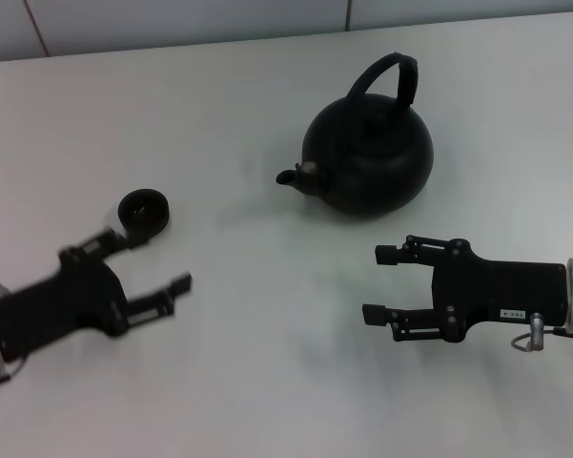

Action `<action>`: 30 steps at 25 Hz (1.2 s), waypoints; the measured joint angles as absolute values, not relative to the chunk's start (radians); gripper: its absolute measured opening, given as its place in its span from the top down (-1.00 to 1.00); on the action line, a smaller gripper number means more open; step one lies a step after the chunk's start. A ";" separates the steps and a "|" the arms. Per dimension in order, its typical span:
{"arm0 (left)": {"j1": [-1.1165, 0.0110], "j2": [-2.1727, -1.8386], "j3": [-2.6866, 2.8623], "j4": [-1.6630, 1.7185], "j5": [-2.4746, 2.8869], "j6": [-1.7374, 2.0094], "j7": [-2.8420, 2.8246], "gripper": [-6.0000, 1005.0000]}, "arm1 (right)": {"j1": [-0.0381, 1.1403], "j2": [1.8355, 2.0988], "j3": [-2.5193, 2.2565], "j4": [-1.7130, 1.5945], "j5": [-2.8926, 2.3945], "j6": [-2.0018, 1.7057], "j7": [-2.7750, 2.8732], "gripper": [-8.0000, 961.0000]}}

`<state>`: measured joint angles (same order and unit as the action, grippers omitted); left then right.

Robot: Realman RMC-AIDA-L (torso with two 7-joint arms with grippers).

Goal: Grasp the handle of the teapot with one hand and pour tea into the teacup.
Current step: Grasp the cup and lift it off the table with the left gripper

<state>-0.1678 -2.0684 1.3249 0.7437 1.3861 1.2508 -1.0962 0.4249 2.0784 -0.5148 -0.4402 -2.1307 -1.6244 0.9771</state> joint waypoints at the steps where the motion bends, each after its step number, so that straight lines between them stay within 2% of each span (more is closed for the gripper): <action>1: -0.168 -2.068 1.325 0.744 1.386 1.251 -1.096 -0.67 | 0.425 2.078 -0.515 -0.440 -2.131 -1.624 0.977 -0.71; 7: -0.257 -2.069 1.299 0.663 1.304 1.092 -0.998 -0.66 | 0.425 2.078 -0.512 -0.433 -2.131 -1.625 0.977 -0.71; 30: -0.346 -2.066 1.309 0.506 1.254 0.978 -0.833 -0.61 | 0.423 2.077 -0.512 -0.428 -2.131 -1.634 0.989 -0.71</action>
<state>-0.3463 -2.0665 1.3090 0.5059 1.2535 0.9778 -0.8330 0.4226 2.0771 -0.5121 -0.4279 -2.1307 -1.6345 0.9892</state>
